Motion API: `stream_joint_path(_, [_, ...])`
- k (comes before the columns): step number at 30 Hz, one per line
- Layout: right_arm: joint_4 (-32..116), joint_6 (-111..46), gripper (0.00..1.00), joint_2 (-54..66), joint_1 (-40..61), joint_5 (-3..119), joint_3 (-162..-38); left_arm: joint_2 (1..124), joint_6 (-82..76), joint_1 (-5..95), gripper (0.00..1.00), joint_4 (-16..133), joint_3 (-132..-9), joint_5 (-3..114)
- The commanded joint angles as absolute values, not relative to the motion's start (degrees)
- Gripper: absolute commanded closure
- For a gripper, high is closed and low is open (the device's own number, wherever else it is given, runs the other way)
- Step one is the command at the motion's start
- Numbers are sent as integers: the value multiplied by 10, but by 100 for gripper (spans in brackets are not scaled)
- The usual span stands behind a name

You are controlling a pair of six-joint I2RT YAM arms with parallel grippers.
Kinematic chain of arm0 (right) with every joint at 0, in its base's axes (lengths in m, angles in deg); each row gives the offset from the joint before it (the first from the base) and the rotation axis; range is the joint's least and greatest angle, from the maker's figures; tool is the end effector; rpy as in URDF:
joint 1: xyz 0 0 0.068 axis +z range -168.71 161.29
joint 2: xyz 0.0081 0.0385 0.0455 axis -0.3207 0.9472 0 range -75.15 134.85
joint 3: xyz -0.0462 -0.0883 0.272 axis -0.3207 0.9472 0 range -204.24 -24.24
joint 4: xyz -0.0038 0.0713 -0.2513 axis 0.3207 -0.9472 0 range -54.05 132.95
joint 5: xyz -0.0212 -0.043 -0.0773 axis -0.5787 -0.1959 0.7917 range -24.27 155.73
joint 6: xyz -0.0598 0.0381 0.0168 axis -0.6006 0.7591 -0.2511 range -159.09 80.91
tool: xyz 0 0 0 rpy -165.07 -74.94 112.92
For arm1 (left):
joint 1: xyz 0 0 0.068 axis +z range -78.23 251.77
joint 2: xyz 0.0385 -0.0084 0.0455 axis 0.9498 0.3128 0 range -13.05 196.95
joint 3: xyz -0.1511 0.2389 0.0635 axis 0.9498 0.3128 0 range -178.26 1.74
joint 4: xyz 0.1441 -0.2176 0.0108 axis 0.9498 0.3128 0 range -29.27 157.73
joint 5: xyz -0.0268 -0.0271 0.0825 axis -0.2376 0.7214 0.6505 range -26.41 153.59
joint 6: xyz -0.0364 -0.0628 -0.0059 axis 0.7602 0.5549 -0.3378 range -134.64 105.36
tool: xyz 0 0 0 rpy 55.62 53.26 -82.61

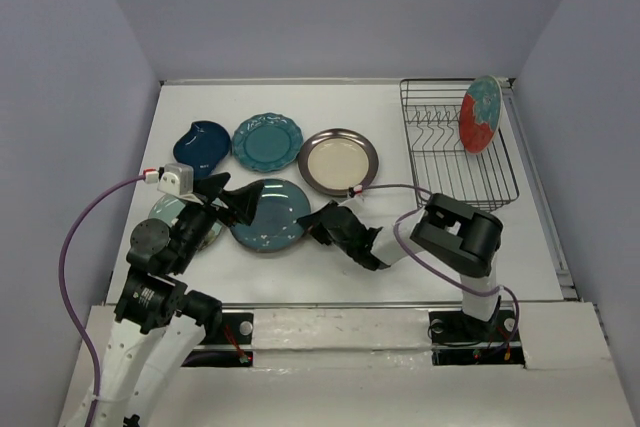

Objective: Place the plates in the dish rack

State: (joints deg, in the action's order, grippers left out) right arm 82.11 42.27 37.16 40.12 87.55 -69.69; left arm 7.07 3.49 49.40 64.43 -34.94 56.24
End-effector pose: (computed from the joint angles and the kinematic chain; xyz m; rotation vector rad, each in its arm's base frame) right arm 0.2232 0.3251 0.1118 0.6823 2.1106 1.1072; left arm 0.0931 -0.0467 0.3673 0.1617 1.3712 -0.6805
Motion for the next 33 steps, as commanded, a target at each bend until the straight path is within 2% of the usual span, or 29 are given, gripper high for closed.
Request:
stream_joint_path(1, [837,364,93,289,397,910,-652,67,32,496,1,619,-368,552])
stream_joint_path(8, [721,196,93,136,413,932,-683,65,32,497,1,617,-368,557])
stream_joint_path(13, [593,-2,93,-15,413,1016,-750,63,31,496,1,620,-368,559])
stream_joint_path(16, [540,-126,93,-71,388,1068,-798,64,32,497,1,619,-368,555])
stream_joint_path(19, [504,-232,93,-132,321,1092,-842,61,32,497,1,618,-368,555])
stream_joint_path(25, [490,-425,93,-136,147,1110,-932,58,32,496,1,620,-368,552])
stream_joint_path(27, [490,-476,93,-105,87,1100,-974,58,32,495,1,618,-368,552])
stream_joint_path(33, [493,-611,93,-11,-9,1063,-1070,55,31,484,1,620,-368,552])
